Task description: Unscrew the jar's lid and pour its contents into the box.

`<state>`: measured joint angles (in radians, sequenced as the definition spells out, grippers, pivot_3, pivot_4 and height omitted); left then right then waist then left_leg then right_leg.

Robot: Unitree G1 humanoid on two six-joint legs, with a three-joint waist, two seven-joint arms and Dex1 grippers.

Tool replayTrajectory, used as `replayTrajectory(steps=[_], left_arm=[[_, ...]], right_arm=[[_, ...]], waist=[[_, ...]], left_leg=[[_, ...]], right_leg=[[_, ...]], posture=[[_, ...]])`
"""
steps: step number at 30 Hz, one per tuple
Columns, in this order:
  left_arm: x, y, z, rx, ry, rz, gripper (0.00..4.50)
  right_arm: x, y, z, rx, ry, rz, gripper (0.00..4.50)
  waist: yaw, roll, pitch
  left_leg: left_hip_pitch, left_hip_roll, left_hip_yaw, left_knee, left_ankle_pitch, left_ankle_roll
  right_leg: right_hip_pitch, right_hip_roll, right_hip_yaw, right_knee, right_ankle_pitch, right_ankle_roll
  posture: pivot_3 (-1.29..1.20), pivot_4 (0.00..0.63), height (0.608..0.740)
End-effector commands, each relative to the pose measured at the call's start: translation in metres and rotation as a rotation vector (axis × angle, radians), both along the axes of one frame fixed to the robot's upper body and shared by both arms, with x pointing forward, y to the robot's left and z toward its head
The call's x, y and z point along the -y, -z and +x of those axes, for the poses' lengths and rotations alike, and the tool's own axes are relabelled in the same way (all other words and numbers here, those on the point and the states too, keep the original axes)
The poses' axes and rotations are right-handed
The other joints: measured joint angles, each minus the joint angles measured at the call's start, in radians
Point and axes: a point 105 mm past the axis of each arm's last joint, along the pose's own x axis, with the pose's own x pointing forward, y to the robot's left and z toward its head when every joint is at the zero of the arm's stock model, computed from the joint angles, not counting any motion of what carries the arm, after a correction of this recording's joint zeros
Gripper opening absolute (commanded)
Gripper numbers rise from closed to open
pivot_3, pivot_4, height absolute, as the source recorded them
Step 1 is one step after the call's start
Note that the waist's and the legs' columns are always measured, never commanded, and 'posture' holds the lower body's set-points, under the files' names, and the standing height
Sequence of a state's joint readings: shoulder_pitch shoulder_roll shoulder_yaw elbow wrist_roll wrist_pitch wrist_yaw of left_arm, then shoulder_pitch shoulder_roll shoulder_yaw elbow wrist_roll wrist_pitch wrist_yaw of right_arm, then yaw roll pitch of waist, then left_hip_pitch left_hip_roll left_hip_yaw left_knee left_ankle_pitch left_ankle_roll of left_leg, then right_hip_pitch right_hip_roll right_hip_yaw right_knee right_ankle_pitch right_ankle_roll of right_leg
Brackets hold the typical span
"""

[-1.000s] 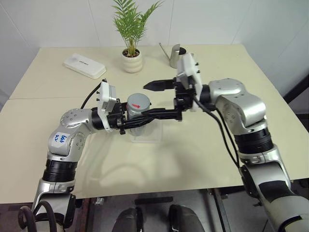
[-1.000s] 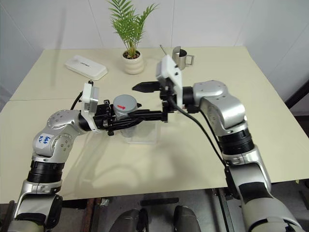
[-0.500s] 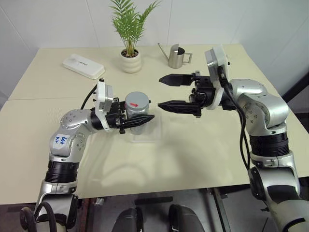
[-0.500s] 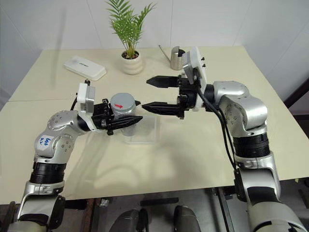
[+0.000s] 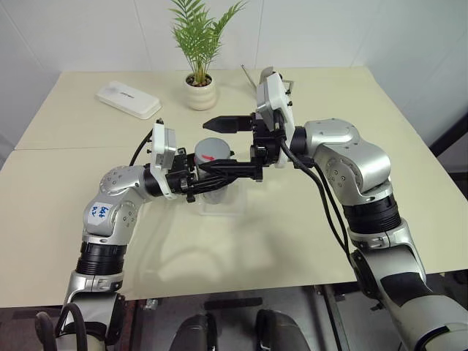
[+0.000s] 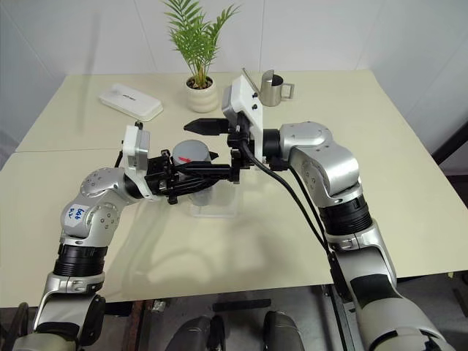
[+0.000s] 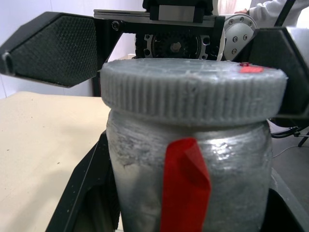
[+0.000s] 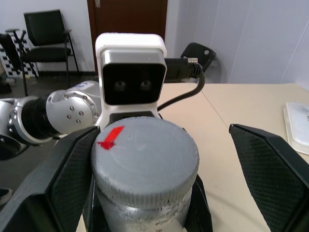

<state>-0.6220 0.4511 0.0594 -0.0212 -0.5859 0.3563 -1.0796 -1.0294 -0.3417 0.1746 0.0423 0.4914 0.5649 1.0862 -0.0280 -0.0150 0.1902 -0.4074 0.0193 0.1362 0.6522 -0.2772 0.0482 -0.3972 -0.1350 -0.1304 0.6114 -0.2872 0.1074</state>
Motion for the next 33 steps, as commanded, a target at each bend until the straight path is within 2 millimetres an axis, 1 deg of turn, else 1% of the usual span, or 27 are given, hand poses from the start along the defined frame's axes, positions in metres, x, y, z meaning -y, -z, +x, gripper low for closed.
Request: replayTrajectory(steps=[1,7,12,20,26,30,33], left_arm=[[0.004,-0.012,-0.006,0.06,0.024,-0.014,2.24],[0.005,-0.012,-0.007,0.067,0.027,-0.024,2.24],[0.005,-0.011,-0.008,0.069,0.027,-0.03,2.24],[0.004,-0.012,-0.008,0.071,0.02,-0.038,2.24],[0.004,-0.012,-0.007,0.07,0.018,-0.041,2.24],[0.002,-0.012,-0.007,0.072,0.017,-0.042,2.24],[0.001,-0.012,-0.006,0.074,0.014,-0.042,2.24]], right_arm=[[-0.003,-0.015,0.0,0.064,0.004,0.021,4.48],[-0.005,-0.019,0.008,0.051,0.017,0.04,4.48],[0.007,-0.022,0.018,0.014,0.032,0.056,4.48],[0.041,-0.018,0.043,-0.019,0.124,0.042,4.48],[0.06,-0.015,0.053,-0.025,0.181,0.027,4.48],[0.084,-0.009,0.057,-0.034,0.224,0.0,4.48],[0.102,-0.007,0.058,-0.049,0.255,-0.006,4.48]], waist=[[0.0,0.0,0.0],[-0.001,0.0,0.0],[0.0,0.0,0.0],[0.0,0.0,0.0],[0.0,0.0,0.0],[0.01,0.0,0.0],[0.002,0.0,0.0]], left_leg=[[0.0,0.0,0.0,0.0,0.0,0.0],[0.0,0.0,0.0,0.0,0.0,0.0],[0.0,0.0,0.0,0.0,0.0,0.0],[0.0,0.0,0.0,0.0,0.0,0.0],[0.0,0.0,0.0,0.0,0.0,0.0],[-0.001,-0.001,-0.001,0.001,0.0,0.0],[-0.001,-0.001,0.0,0.0,0.0,0.0]], right_leg=[[0.0,0.0,0.0,0.0,0.0,0.0],[0.0,0.0,0.0,0.0,0.0,0.0],[0.0,0.0,0.0,0.0,0.0,0.0],[0.0,0.0,0.0,0.0,0.0,0.0],[0.0,0.0,0.0,0.0,0.0,0.0],[0.0,-0.001,-0.001,0.0,0.0,0.0],[0.0,-0.001,0.0,-0.001,0.0,0.0]], posture=[[0.0,0.15,0.74],[0.0,0.15,0.74],[0.0,0.15,0.74],[0.0,0.15,0.74],[0.0,0.15,0.74],[0.0,0.15,0.74],[0.0,0.15,0.74]])
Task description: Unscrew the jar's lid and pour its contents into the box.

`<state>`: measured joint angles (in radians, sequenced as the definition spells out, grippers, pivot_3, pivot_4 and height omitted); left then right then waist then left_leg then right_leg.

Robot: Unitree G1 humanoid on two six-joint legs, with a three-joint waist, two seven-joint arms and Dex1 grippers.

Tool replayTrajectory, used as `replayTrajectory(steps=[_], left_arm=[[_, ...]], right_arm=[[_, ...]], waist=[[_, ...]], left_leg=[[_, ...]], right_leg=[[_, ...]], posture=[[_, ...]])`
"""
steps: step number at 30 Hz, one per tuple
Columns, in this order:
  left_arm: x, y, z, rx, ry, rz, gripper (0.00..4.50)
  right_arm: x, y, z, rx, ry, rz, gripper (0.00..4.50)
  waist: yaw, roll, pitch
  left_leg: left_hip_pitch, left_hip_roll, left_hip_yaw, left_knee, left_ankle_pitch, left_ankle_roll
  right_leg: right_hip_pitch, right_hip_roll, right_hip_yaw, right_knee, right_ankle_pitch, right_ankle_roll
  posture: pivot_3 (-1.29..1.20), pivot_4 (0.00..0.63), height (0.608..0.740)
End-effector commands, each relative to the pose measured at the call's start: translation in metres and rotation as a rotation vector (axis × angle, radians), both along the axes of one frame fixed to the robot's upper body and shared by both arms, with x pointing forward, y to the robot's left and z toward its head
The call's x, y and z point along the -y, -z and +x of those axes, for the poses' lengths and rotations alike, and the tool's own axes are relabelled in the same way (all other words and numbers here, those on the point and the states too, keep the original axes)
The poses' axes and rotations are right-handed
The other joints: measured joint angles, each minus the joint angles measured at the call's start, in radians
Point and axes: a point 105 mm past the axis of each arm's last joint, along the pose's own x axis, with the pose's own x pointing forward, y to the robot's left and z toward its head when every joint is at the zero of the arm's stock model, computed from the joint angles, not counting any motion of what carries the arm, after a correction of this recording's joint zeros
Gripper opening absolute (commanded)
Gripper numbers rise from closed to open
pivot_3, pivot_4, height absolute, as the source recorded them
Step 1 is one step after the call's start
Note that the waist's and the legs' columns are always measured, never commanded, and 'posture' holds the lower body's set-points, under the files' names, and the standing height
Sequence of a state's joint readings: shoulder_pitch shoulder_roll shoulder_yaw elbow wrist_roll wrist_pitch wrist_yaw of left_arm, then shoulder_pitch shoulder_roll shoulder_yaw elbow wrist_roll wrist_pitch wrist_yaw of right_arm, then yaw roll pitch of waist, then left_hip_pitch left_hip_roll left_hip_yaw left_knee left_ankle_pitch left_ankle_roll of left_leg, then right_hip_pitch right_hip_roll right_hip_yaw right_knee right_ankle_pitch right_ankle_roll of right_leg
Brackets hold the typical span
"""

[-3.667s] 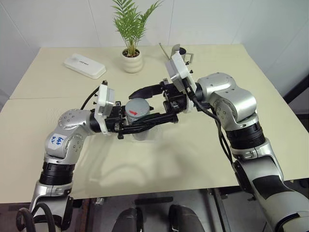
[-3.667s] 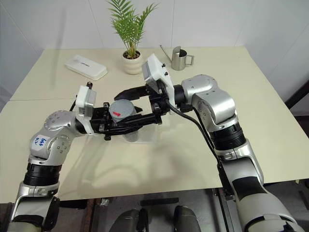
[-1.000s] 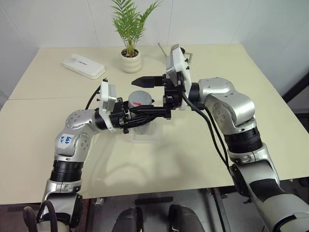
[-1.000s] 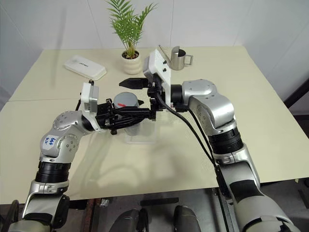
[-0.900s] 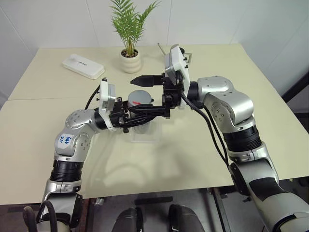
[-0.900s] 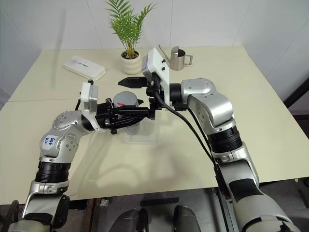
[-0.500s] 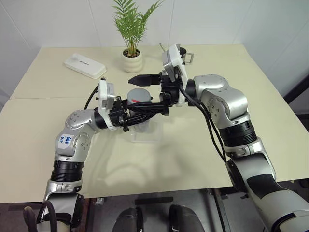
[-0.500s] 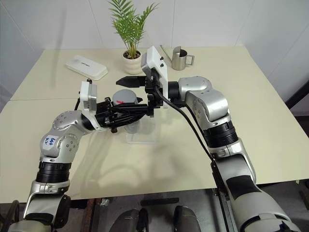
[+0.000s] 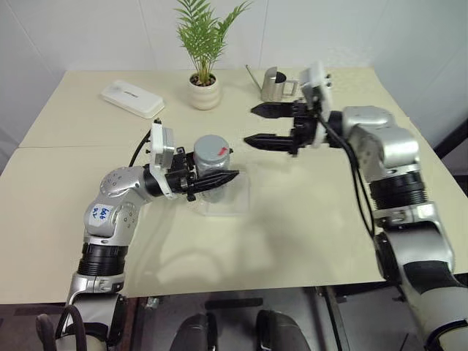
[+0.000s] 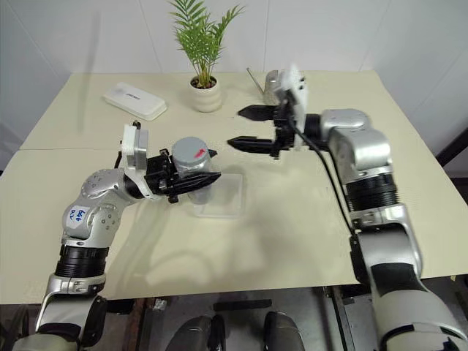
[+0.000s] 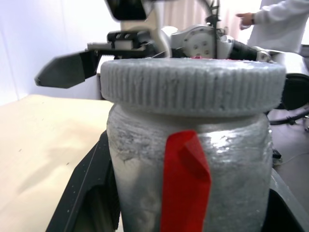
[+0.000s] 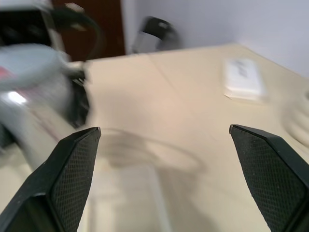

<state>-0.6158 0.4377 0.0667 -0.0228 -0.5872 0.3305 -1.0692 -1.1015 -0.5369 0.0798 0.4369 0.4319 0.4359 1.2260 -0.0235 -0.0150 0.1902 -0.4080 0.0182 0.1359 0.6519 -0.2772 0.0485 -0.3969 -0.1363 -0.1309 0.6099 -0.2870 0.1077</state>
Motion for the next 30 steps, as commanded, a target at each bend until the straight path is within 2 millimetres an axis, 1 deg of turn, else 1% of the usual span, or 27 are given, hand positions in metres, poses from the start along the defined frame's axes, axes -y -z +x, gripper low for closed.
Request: replayTrajectory(steps=[1,3,4,8,12,14,16,18,21,26,30], left_arm=[[0.0,-0.01,-0.006,0.055,0.023,-0.017,2.24],[0.0,-0.01,-0.006,0.055,0.021,-0.016,2.24],[-0.001,-0.01,-0.005,0.055,0.02,-0.015,2.24],[-0.001,-0.01,-0.004,0.054,0.02,-0.015,2.24],[0.001,-0.009,-0.004,0.051,0.023,-0.012,2.24],[0.001,-0.009,-0.004,0.048,0.025,-0.012,2.24],[0.002,-0.008,-0.004,0.045,0.027,-0.01,2.24],[0.002,-0.008,-0.004,0.042,0.028,-0.009,2.24],[0.003,-0.007,-0.004,0.038,0.032,-0.005,2.24],[0.003,-0.008,-0.002,0.038,0.03,-0.004,2.24],[0.004,-0.008,-0.001,0.038,0.03,-0.007,2.24]], right_arm=[[0.018,-0.008,-0.003,0.028,0.017,0.017,4.48],[0.022,-0.009,-0.006,0.028,0.012,0.022,4.48],[0.021,-0.011,-0.009,0.027,-0.001,0.027,4.48],[0.009,-0.018,-0.023,0.03,-0.079,0.04,4.48],[-0.016,-0.026,-0.043,0.051,-0.192,0.059,4.48],[-0.036,-0.03,-0.054,0.06,-0.24,0.073,4.48],[-0.054,-0.032,-0.061,0.066,-0.256,0.076,4.48],[-0.066,-0.031,-0.065,0.067,-0.267,0.072,4.48],[-0.077,-0.027,-0.068,0.064,-0.275,0.053,4.48],[-0.09,-0.024,-0.065,0.065,-0.253,0.038,4.48],[-0.096,-0.025,-0.068,0.064,-0.266,0.042,4.48]], waist=[[-0.004,0.0,0.0],[-0.007,0.0,0.0],[-0.007,0.0,0.0],[-0.006,0.0,0.0],[-0.005,0.0,0.0],[-0.004,0.0,0.0],[-0.006,0.0,0.0],[-0.005,0.0,0.0],[0.0,0.0,0.0],[-0.004,0.0,0.0],[-0.005,0.0,0.0]], left_leg=[[0.0,0.0,0.0,0.0,0.0,0.0],[0.001,0.001,0.001,-0.001,0.0,0.0],[0.001,0.002,0.002,0.0,0.0,0.0],[0.001,0.002,0.003,0.001,0.0,0.0],[0.001,0.002,0.003,0.001,0.0,0.0],[0.001,0.002,0.002,0.001,0.0,0.0],[0.001,0.002,0.002,0.001,0.0,0.0],[0.001,0.002,0.002,0.001,0.0,0.0],[0.001,0.002,0.002,0.001,0.0,0.0],[0.001,0.001,0.002,0.001,0.0,0.0],[0.001,0.001,0.002,0.0,0.0,0.0]], right_leg=[[0.0,0.0,0.0,0.0,0.0,0.0],[0.0,0.001,0.0,0.0,0.0,0.0],[0.0,0.002,0.0,0.0,0.0,0.0],[0.0,0.002,0.002,0.001,0.0,0.0],[0.0,0.001,0.002,0.001,0.0,0.0],[0.0,0.001,0.002,0.001,0.0,0.0],[0.0,0.001,0.002,0.001,0.0,0.0],[0.0,0.001,0.002,0.001,0.0,0.0],[0.0,0.001,0.002,0.001,0.0,0.0],[0.0,0.0,0.002,0.001,0.0,0.0],[-0.001,0.001,0.001,0.001,0.0,0.0]], posture=[[0.0,0.15,0.74],[0.0,0.15,0.74],[0.0,0.15,0.74],[0.0,0.15,0.74],[0.0,0.15,0.74],[0.0,0.15,0.74],[0.0,0.15,0.74],[0.0,0.15,0.74],[0.0,0.15,0.74],[0.0,0.15,0.74],[0.0,0.15,0.74]])
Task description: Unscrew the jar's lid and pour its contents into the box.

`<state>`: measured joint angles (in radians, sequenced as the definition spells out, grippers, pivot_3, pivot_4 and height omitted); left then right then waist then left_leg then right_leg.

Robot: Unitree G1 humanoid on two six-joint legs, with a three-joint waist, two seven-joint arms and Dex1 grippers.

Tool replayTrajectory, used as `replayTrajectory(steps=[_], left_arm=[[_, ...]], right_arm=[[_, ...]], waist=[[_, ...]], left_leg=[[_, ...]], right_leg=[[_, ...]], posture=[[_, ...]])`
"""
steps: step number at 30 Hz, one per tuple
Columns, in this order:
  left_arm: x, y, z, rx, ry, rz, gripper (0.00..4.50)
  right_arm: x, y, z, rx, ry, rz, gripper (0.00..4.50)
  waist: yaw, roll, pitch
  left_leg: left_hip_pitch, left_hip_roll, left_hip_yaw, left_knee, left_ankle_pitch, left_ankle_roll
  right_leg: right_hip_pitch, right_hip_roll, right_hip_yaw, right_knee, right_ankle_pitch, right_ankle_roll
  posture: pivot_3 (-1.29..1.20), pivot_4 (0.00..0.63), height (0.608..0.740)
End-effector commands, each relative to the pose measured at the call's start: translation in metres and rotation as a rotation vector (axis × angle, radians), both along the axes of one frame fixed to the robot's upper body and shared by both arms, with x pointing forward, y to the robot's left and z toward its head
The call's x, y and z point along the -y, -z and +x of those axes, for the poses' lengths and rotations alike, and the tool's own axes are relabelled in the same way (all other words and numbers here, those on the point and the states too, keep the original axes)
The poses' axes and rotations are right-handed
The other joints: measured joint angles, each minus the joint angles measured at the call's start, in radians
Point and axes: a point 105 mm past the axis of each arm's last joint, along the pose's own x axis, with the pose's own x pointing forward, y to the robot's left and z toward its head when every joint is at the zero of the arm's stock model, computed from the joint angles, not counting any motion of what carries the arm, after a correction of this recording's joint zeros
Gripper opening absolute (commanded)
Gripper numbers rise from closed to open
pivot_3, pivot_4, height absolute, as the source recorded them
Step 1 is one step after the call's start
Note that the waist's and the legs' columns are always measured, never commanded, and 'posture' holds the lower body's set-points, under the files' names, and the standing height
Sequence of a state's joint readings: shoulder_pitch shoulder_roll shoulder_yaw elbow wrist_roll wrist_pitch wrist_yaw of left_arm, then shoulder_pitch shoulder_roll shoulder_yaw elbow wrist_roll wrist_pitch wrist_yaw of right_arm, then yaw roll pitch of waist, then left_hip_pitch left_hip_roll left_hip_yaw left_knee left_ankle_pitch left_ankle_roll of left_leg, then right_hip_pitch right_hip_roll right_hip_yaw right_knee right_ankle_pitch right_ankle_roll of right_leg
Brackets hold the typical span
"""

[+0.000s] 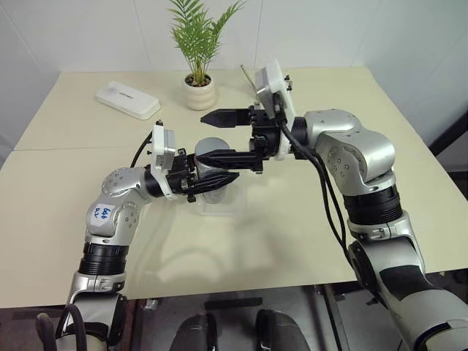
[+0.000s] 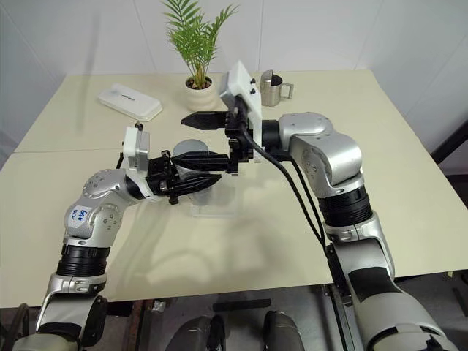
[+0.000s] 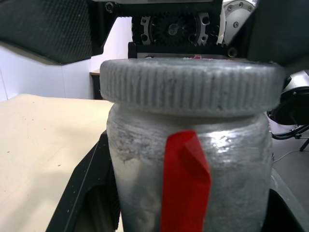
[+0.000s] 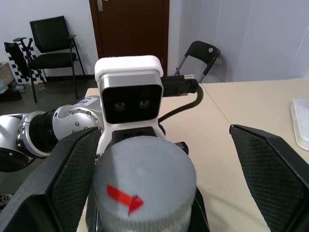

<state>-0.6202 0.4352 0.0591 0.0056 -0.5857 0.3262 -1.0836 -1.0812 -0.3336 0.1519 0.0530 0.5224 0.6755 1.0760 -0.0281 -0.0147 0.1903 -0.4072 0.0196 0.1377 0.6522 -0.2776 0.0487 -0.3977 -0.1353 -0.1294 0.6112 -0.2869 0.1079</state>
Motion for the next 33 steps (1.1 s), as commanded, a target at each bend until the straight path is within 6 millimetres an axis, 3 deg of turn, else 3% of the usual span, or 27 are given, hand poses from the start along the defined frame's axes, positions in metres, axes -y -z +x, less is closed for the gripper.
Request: replayTrajectory(steps=[1,16,28,33], left_arm=[[0.004,-0.012,-0.004,0.056,0.021,-0.012,2.24],[0.004,-0.012,-0.004,0.06,0.016,-0.017,2.24],[0.002,-0.013,-0.004,0.063,0.005,-0.02,2.24],[0.002,-0.013,-0.004,0.062,0.005,-0.021,2.24]], right_arm=[[-0.006,-0.013,-0.009,0.052,-0.019,0.019,4.48],[0.003,-0.005,-0.003,0.029,0.013,-0.005,4.48],[0.052,-0.003,0.033,-0.015,0.197,-0.012,4.48],[0.084,-0.005,0.047,-0.047,0.285,0.009,4.48]], waist=[[0.0,0.0,0.0],[0.0,0.0,0.0],[0.0,0.0,0.0],[0.008,0.0,0.0]], left_leg=[[0.0,0.0,0.0,0.0,0.0,0.0],[0.0,0.0,0.0,0.0,0.0,0.0],[0.0,0.0,0.001,0.0,0.0,0.0],[-0.001,-0.001,0.0,0.001,0.0,0.0]], right_leg=[[0.0,0.0,0.0,0.0,0.0,0.0],[0.0,0.0,0.0,0.0,0.0,0.0],[0.0,0.0,0.0,0.0,0.0,0.0],[0.0,-0.001,-0.001,0.0,0.0,0.0]], posture=[[0.0,0.15,0.74],[0.0,0.15,0.74],[0.0,0.15,0.74],[0.0,0.15,0.74]])
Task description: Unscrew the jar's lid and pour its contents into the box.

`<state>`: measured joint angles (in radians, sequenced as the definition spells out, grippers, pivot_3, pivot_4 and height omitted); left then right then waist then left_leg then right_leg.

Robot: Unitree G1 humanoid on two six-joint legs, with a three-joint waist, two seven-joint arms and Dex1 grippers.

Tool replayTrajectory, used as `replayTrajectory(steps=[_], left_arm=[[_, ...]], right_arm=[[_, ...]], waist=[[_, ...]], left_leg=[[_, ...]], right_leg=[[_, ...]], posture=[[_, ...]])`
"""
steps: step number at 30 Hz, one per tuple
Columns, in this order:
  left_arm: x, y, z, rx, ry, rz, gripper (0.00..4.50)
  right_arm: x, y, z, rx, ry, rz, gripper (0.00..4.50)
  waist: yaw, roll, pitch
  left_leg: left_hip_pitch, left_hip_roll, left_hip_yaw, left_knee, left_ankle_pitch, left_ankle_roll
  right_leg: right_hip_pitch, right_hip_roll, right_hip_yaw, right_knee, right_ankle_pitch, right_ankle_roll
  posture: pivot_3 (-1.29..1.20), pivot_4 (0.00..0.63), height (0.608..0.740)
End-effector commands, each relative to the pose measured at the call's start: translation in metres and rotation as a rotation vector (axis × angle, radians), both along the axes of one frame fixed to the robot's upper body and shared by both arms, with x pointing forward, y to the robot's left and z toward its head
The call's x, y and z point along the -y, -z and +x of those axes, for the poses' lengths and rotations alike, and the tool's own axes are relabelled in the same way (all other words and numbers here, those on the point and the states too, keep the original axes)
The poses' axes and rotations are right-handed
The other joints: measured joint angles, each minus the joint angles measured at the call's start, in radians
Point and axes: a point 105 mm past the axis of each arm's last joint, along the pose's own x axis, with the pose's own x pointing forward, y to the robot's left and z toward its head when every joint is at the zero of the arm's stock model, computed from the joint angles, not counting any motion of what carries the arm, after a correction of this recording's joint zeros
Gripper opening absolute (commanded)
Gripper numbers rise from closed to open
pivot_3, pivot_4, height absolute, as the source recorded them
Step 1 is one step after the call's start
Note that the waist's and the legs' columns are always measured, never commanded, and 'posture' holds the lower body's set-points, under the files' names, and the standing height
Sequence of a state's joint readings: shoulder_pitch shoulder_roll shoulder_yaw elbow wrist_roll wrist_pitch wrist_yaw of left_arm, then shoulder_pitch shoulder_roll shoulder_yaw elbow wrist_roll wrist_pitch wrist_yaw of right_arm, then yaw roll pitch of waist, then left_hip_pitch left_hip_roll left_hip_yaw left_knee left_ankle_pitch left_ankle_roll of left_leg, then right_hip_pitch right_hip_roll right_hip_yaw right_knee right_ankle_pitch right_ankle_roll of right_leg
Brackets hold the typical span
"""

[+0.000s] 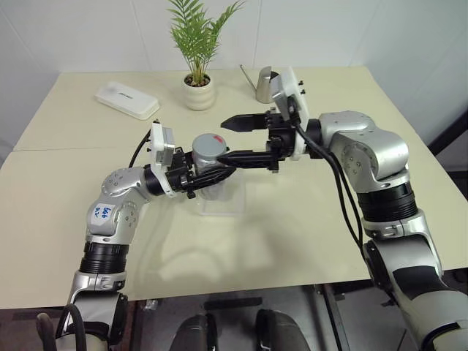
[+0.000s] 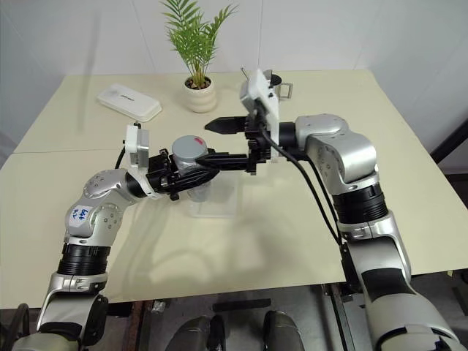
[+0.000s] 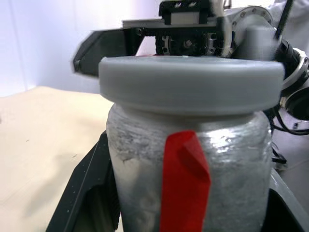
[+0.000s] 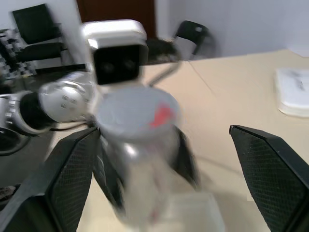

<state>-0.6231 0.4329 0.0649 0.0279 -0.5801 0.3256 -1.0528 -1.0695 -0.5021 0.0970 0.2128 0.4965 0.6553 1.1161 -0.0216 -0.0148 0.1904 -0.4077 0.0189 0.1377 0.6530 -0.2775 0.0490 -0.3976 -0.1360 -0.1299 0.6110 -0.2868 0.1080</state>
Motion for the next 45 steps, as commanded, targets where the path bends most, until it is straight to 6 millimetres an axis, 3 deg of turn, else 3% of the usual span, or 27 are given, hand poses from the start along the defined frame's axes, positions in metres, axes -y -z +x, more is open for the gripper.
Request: replayTrajectory(steps=[1,4,8,18,24,28,35,45], left_arm=[[0.005,-0.014,-0.011,0.082,0.047,-0.008,2.24],[0.004,-0.014,-0.011,0.082,0.043,-0.007,2.24],[0.003,-0.014,-0.011,0.081,0.041,-0.006,2.24],[0.005,-0.012,-0.009,0.076,0.042,-0.004,2.24],[0.007,-0.012,-0.008,0.079,0.052,0.003,2.24],[0.008,-0.012,-0.007,0.079,0.055,0.002,2.24],[0.009,-0.012,-0.008,0.078,0.061,0.002,2.24],[0.008,-0.012,-0.009,0.076,0.054,-0.001,2.24]], right_arm=[[0.027,-0.013,0.009,0.031,0.085,0.045,4.48],[0.044,-0.013,0.013,0.019,0.125,0.062,4.48],[0.046,-0.02,0.006,0.022,0.094,0.1,4.48],[-0.014,-0.037,-0.042,0.047,-0.159,0.151,4.48],[-0.053,-0.024,-0.052,0.091,-0.175,0.058,4.48],[-0.065,-0.017,-0.057,0.106,-0.192,0.023,4.48],[-0.068,-0.019,-0.047,0.123,-0.155,0.032,4.48],[-0.049,-0.023,-0.038,0.104,-0.124,0.047,4.48]], waist=[[0.0,0.0,0.0],[-0.005,0.0,0.0],[-0.009,0.0,0.0],[-0.006,0.0,0.0],[-0.006,0.0,0.0],[-0.006,0.0,0.0],[-0.006,0.0,0.0],[-0.006,0.0,0.0]], left_leg=[[0.0,0.0,0.0,0.0,0.0,0.0],[0.0,0.0,0.001,-0.001,0.0,0.001],[0.001,0.001,0.003,-0.002,0.0,0.0],[0.001,0.002,0.003,0.0,0.0,0.0],[0.001,0.001,0.003,-0.001,0.0,0.0],[0.001,0.001,0.003,-0.001,0.0,0.0],[0.001,0.001,0.003,-0.001,0.0,0.0],[0.001,0.001,0.003,-0.001,0.0,0.0]], right_leg=[[0.0,0.0,0.0,-0.001,0.0,0.0],[0.0,0.0,0.0,-0.001,0.0,0.0],[0.0,0.002,0.001,-0.002,0.0,0.0],[0.0,0.001,0.002,0.0,0.0,0.0],[-0.001,0.001,0.002,0.0,0.0,0.0],[-0.001,0.001,0.002,0.0,0.0,0.0],[-0.001,0.001,0.002,0.0,0.0,0.0],[-0.001,0.001,0.002,0.0,0.0,0.0]], posture=[[0.0,0.15,0.74],[0.0,0.15,0.74],[0.0,0.15,0.74],[0.0,0.15,0.74],[0.0,0.15,0.74],[0.0,0.15,0.74],[0.0,0.15,0.74],[0.0,0.15,0.74]])
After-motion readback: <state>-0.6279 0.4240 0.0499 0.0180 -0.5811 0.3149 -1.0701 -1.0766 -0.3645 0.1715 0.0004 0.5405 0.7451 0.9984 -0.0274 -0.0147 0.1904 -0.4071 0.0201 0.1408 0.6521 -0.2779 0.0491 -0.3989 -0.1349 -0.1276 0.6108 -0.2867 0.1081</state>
